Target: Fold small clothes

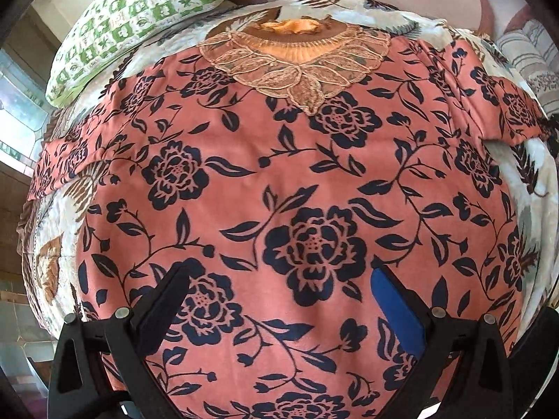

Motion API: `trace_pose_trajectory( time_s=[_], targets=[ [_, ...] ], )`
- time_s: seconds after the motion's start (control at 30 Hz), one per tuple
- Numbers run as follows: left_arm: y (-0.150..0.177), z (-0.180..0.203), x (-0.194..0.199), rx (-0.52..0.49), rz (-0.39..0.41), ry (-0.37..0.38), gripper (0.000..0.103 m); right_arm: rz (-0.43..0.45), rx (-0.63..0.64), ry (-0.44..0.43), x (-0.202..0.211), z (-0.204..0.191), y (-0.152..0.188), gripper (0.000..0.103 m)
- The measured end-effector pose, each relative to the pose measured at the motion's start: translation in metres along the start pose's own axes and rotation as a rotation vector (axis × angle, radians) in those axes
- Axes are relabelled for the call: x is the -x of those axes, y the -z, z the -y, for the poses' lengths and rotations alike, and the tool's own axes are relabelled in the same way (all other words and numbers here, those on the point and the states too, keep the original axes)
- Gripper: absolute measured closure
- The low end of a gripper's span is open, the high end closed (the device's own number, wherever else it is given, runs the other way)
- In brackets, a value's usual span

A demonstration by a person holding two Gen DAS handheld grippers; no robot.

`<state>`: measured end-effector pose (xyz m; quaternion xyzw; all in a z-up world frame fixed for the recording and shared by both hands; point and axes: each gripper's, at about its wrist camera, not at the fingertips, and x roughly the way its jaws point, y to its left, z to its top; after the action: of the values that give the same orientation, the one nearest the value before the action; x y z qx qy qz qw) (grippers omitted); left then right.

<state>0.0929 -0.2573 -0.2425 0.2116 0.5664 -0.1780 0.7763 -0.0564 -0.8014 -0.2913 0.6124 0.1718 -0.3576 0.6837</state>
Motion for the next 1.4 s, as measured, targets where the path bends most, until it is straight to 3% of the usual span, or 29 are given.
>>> trace_pose_trajectory(
  time_s=[0.13, 0.33, 0.43, 0.53, 0.67, 0.83, 0.93, 0.97, 1.03, 1.07, 1.2, 1.3, 1.4],
  targets=[
    [-0.001, -0.019, 0.005, 0.031, 0.021, 0.007, 0.000, 0.056, 0.062, -0.100, 0.032, -0.021, 0.021, 0.096],
    [0.011, -0.078, 0.022, 0.138, 0.100, 0.021, 0.000, -0.001, 0.251, -0.318, 0.090, -0.117, 0.096, 0.096],
    [0.025, -0.112, 0.028, 0.193, 0.124, 0.017, 0.000, -0.066, 0.338, -0.415, 0.105, -0.174, 0.162, 0.096],
    [0.043, -0.146, 0.036, 0.247, 0.137, 0.008, 0.000, -0.145, 0.401, -0.453, 0.100, -0.217, 0.231, 0.096],
    [0.066, -0.189, 0.042, 0.310, 0.167, -0.037, 0.000, -0.249, 0.494, -0.437, 0.069, -0.264, 0.335, 0.096],
    [0.085, -0.237, 0.040, 0.385, 0.169, -0.079, 0.000, -0.378, 0.602, -0.389, 0.024, -0.289, 0.461, 0.095],
    [0.088, -0.251, 0.037, 0.403, 0.168, -0.101, 0.000, -0.504, 0.634, -0.332, -0.003, -0.295, 0.520, 0.088],
    [0.088, -0.253, 0.036, 0.404, 0.170, -0.114, 0.000, -0.574, 0.645, -0.308, -0.014, -0.294, 0.540, 0.078],
    [0.086, -0.257, 0.034, 0.406, 0.171, -0.128, 0.000, -0.717, 0.640, -0.316, -0.027, -0.289, 0.564, 0.034],
    [0.083, -0.258, 0.032, 0.407, 0.169, -0.131, 0.000, -0.761, 0.628, -0.339, -0.027, -0.286, 0.570, 0.012],
    [0.059, -0.246, 0.028, 0.368, 0.194, -0.119, 0.000, -0.809, 0.651, -0.506, -0.005, -0.274, 0.549, 0.012],
    [0.027, -0.224, 0.028, 0.305, 0.274, -0.081, 0.000, -0.719, 0.646, -0.505, 0.006, -0.256, 0.494, 0.012],
    [-0.013, -0.207, 0.009, 0.263, 0.303, -0.003, 0.001, -0.613, 0.627, -0.432, 0.011, -0.226, 0.429, 0.014]
  ],
)
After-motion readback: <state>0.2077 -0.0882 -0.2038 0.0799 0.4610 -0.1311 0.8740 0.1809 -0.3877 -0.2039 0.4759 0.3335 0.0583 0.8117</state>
